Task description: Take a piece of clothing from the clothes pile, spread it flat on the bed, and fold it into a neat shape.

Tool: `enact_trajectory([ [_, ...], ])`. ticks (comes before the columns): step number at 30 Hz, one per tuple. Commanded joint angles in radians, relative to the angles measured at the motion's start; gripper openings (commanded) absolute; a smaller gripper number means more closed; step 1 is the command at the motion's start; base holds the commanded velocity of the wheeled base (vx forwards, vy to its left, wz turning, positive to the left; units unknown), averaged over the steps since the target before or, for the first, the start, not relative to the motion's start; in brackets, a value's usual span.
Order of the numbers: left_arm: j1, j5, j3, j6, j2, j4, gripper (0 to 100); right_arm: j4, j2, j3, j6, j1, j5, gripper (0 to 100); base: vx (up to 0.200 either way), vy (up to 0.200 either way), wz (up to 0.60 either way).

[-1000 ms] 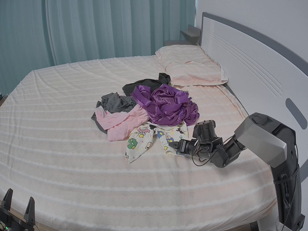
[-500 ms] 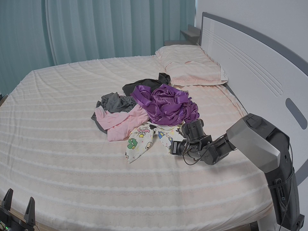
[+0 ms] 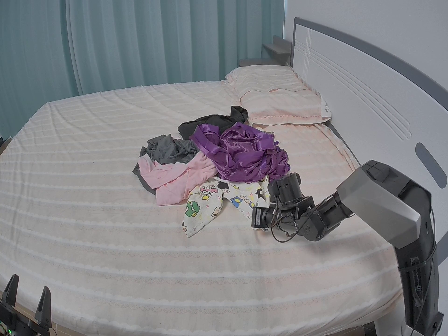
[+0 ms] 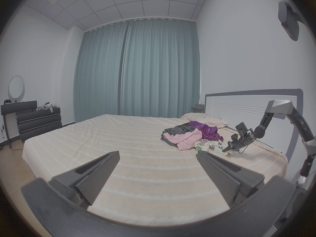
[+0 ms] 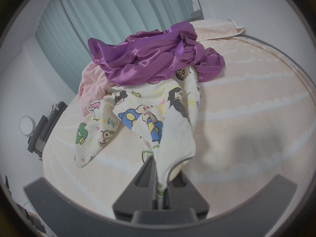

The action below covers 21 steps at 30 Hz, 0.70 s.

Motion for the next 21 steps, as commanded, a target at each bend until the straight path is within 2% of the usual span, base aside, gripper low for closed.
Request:
enact_trajectory([
  [1,0.0,0.001,0.018,0.003,-0.016,-0.002,100,-0.017,-0.204,0.202,0.008,-0.002,0.019,0,0.0,0.0,0.0],
  [4,0.0,-0.004,0.018,0.015,-0.015,-0.002,100,-0.051,-0.321,0.322,0.02,-0.005,0.071,0,0.0,0.0,0.0],
  [10,0.0,-0.055,0.018,0.046,-0.018,0.0,100,-0.141,-0.566,0.575,0.087,-0.025,0.266,0,0.0,0.0,0.0],
  [14,0.0,-0.059,0.018,0.058,-0.018,-0.005,100,-0.163,-0.709,0.718,0.13,-0.027,0.35,0,0.0,0.0,0.0],
  [17,-0.007,-0.072,-0.085,-0.028,0.015,-0.066,100,-0.172,-0.795,0.791,0.133,-0.027,0.413,0,0.0,0.0,0.0],
  [18,-0.012,-0.07,-0.203,-0.154,0.117,-0.109,100,-0.175,-0.85,0.83,0.133,-0.028,0.46,0,0.0,0.0,0.0],
  [19,-0.003,-0.084,-0.237,-0.172,0.182,-0.118,100,-0.175,-0.885,0.848,0.133,-0.028,0.49,0,0.0,0.0,0.0],
  [21,-0.009,-0.122,-0.255,-0.095,0.274,-0.124,100,-0.175,-0.95,0.872,0.139,-0.03,0.536,0,0.0,0.0,0.0],
])
